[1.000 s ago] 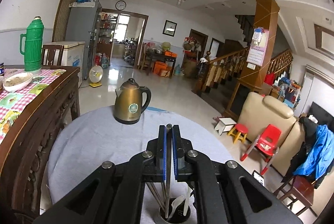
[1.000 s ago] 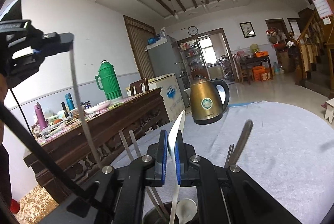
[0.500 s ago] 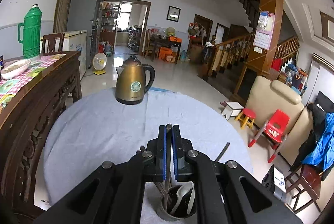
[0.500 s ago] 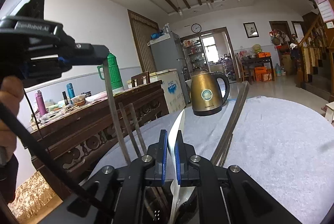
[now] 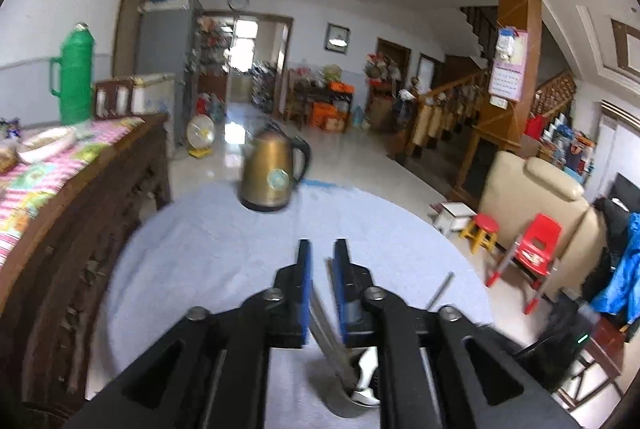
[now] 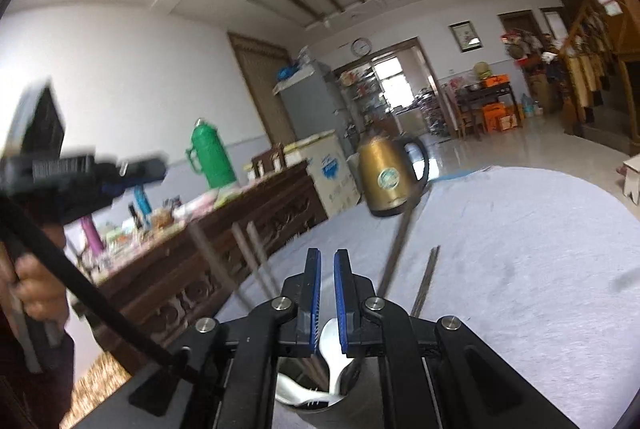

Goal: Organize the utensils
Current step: 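Open both tools to drop the spoon and chopstick into the cup, then move both tools back down toward the remaining dark chopsticks on the cloth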

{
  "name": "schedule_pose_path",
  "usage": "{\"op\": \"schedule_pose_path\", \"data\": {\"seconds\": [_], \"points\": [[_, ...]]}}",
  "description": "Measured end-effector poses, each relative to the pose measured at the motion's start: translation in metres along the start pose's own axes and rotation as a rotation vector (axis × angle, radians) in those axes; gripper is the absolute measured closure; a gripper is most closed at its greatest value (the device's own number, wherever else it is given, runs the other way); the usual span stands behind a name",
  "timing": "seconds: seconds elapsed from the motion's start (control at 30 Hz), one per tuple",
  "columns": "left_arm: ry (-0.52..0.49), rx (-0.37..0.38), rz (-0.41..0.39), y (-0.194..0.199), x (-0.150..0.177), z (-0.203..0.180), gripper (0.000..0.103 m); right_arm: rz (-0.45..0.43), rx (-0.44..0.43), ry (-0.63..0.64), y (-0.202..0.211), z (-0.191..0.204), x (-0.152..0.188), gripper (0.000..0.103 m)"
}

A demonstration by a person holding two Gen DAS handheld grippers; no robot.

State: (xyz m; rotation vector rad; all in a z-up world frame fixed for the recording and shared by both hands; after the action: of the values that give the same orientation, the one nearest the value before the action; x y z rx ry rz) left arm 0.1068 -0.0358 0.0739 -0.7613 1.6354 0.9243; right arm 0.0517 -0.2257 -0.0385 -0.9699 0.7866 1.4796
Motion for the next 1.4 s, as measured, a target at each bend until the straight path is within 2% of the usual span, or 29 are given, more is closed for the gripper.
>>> {"op": "schedule_pose_path", "data": {"seconds": [0.07, 0.2, 0.27, 0.33, 0.47, 0.63, 0.77, 0.97, 1.4], "points": [[-0.010, -0.051, -0.027, 0.006, -0.005, 0.012, 0.067, -0.024, 0.027, -0.017, 0.007, -0.010, -0.015, 0.090], [-0.004, -0.137, -0.041, 0.011, -0.005, 0.042, 0.063, -0.053, 0.086, -0.069, 0.021, -0.033, -0.035, 0.073], [0.011, -0.161, -0.017, 0.009, 0.003, 0.055, 0.063, -0.066, 0.118, -0.088, 0.029, -0.045, -0.041, 0.056], [0.027, -0.184, 0.012, 0.006, 0.012, 0.066, 0.063, -0.074, 0.156, -0.094, 0.035, -0.055, -0.043, 0.051], [0.041, -0.223, 0.068, -0.001, 0.032, 0.083, 0.062, -0.054, 0.204, -0.128, 0.039, -0.076, -0.041, 0.051], [-0.010, -0.347, 0.140, -0.014, 0.062, 0.101, 0.052, -0.013, 0.256, -0.199, 0.041, -0.103, -0.033, 0.051], [-0.039, -0.416, 0.205, -0.025, 0.081, 0.113, 0.052, 0.027, 0.290, -0.197, 0.037, -0.113, -0.027, 0.051], [-0.059, -0.457, 0.228, -0.032, 0.090, 0.123, 0.052, 0.062, 0.310, -0.210, 0.032, -0.119, -0.020, 0.051], [-0.065, -0.472, 0.254, -0.045, 0.100, 0.132, 0.051, 0.133, 0.323, -0.222, 0.015, -0.122, -0.005, 0.051]]}}
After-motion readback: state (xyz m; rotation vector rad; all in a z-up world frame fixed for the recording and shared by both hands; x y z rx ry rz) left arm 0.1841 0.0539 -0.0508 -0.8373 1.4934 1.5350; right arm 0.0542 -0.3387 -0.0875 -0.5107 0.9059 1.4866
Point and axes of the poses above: each gripper's, at about its wrist camera, not at the fingertips, and y roughly against the way its jaws point, z to its left, x to its underside, the point moved 6 cm from there along -y, roughly the way its jaws point, and after that the axes turned 14 degrees about -z, right-handed, at the moved point
